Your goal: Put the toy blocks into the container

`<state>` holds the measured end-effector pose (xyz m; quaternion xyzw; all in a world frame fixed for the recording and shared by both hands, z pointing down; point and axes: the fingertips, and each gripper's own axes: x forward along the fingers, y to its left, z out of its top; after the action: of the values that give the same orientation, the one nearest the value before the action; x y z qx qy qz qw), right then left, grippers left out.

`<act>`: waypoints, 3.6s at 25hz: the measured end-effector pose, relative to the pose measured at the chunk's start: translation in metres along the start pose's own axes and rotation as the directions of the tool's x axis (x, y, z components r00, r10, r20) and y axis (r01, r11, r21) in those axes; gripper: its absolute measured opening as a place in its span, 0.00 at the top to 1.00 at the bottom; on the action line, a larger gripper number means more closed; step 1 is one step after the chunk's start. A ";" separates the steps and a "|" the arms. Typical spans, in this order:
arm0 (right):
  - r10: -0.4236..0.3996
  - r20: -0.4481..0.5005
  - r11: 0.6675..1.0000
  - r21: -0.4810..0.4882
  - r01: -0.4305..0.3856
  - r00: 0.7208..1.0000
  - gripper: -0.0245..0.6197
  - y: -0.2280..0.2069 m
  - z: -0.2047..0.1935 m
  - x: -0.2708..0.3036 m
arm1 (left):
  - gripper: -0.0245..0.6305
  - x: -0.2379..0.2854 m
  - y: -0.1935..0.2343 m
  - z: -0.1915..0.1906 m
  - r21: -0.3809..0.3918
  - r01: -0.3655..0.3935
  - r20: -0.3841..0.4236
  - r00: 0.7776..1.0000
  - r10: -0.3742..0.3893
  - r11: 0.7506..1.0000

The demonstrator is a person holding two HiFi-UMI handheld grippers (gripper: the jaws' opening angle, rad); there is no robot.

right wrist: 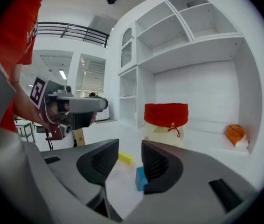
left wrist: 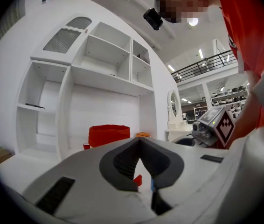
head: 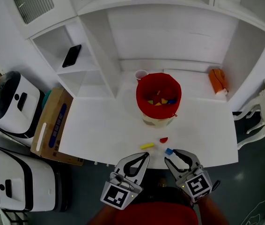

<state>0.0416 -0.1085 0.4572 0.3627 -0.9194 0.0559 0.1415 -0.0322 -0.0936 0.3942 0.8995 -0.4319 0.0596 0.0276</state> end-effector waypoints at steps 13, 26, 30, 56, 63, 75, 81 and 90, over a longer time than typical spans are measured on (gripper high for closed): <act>0.044 -0.296 0.998 -0.019 -0.052 0.954 0.67 -0.017 -0.079 0.045 | 0.94 0.013 0.037 -0.007 -0.009 0.007 -0.045 0.999 -0.007 1.000; -0.002 0.117 0.997 0.082 -0.007 0.993 0.85 -0.029 0.076 0.021 | 0.94 0.028 0.052 -0.003 -0.010 0.018 -0.027 0.999 -0.019 1.000; -0.024 0.280 0.996 0.087 0.000 0.960 0.85 -0.046 0.150 0.021 | 0.94 0.035 0.058 -0.001 -0.012 0.024 -0.021 0.999 -0.024 1.000; -0.107 0.314 0.994 0.025 0.105 0.943 0.98 -0.068 0.189 0.058 | 0.88 0.047 0.067 -0.035 0.015 0.143 -0.096 0.985 -0.141 0.990; -0.145 0.282 0.989 0.075 0.129 0.948 0.98 -0.066 0.162 0.030 | 0.71 0.054 0.043 -0.094 0.089 0.308 -0.335 0.905 -0.262 0.947; -0.225 0.253 0.972 0.123 0.199 0.941 0.98 -0.076 0.137 -0.011 | 0.68 0.067 0.043 -0.165 0.109 0.369 -0.600 0.765 -0.235 0.923; -0.232 0.244 0.970 0.135 0.204 0.942 0.98 -0.076 0.130 -0.015 | 0.80 0.072 0.045 -0.172 0.117 0.365 -0.624 0.751 -0.218 0.923; -0.211 0.228 0.971 0.159 0.177 0.951 0.98 -0.073 0.118 -0.007 | 0.81 0.075 0.034 -0.087 0.024 0.323 -0.326 0.897 -0.298 0.946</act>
<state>0.0701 -0.1817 0.3423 0.4643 -0.8836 0.0599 0.0075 -0.0200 -0.1641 0.4901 0.9358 -0.2700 0.2152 0.0712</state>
